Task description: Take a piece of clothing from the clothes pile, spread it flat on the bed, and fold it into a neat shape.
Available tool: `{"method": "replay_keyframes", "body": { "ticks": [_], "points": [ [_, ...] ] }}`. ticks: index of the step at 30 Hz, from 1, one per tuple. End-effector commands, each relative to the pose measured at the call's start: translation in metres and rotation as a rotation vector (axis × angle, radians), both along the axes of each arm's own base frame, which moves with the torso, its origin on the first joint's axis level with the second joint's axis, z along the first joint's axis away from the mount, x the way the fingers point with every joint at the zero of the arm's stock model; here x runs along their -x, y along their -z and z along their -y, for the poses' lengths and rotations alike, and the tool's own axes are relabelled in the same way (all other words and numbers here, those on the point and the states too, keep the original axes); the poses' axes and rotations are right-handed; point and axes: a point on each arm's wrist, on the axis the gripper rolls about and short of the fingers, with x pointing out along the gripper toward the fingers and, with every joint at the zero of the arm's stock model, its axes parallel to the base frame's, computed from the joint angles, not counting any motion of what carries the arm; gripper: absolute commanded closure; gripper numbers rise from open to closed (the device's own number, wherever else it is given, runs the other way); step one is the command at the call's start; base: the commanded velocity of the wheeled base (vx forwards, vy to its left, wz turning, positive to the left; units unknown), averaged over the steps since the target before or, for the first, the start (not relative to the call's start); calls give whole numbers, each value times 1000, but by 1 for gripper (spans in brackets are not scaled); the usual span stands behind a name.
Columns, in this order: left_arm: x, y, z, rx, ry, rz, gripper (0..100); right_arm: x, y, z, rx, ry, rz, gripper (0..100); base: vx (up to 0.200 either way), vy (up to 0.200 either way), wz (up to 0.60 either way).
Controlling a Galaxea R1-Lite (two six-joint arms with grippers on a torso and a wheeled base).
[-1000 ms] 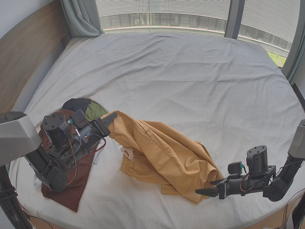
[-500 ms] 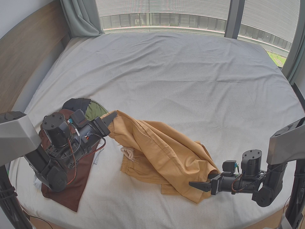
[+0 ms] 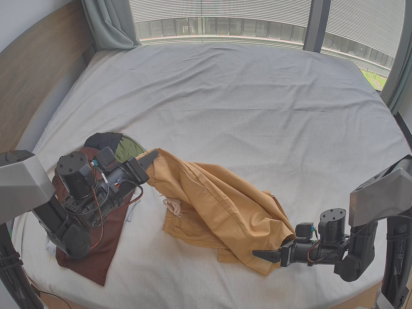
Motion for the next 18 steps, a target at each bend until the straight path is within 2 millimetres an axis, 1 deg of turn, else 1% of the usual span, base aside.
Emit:
{"method": "replay_keyframes", "body": {
  "ticks": [1, 3, 4, 12, 18],
  "points": [
    [0, 0, 1, 1, 2, 1, 100, -2, 0, -1, -4, -1, 9, 0, 0, 0, 0],
    [0, 0, 1, 1, 2, 1, 100, -2, 0, -1, -4, -1, 7, 0, 0, 0, 0],
    [0, 0, 0, 0, 2, -1, 100, -2, 0, -1, -1, 0, 5, 100, 0, 0, 0],
    [0, 0, 0, 0, -1, -1, 100, 2, -1, 1, 8, -3, 4, 100, 0, 0, 0],
    [-2, 2, -2, 0, -7, -6, 100, 4, -19, 4, -4, -11, 67, 100, 0, 0, 0]
  ]
}}
